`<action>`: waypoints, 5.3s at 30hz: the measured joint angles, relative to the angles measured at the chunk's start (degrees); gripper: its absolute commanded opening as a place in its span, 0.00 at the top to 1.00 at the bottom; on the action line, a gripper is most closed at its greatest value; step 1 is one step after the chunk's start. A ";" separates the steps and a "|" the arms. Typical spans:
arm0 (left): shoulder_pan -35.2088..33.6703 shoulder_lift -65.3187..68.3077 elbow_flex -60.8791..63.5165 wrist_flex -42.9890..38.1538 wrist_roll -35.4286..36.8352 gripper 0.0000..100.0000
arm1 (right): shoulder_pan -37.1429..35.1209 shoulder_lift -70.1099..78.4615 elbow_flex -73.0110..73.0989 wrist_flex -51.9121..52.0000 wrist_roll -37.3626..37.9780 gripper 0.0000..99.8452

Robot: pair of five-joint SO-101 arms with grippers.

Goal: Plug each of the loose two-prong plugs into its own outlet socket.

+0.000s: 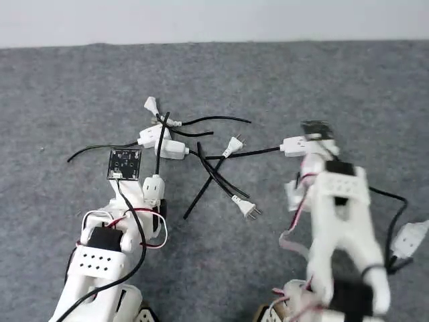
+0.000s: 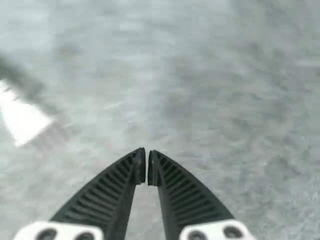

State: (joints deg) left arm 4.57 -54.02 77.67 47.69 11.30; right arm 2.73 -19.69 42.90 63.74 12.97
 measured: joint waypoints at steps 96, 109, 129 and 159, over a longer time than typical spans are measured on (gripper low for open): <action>-6.24 19.96 -6.24 -4.31 -0.26 0.76 | -27.43 27.25 -13.27 -9.32 21.98 0.93; -6.24 19.96 -6.24 -4.31 -0.35 0.76 | -26.55 35.60 -24.79 -0.53 18.99 0.99; -17.67 19.52 -11.08 -4.13 -2.46 0.99 | -28.31 -5.71 -12.13 4.66 8.09 0.99; -2.11 7.74 -1.23 9.14 -40.00 0.99 | -48.44 -11.69 -12.31 -0.79 2.73 0.99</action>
State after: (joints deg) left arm 2.46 -46.29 76.44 56.84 -28.70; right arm -45.71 -31.38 30.59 62.95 15.69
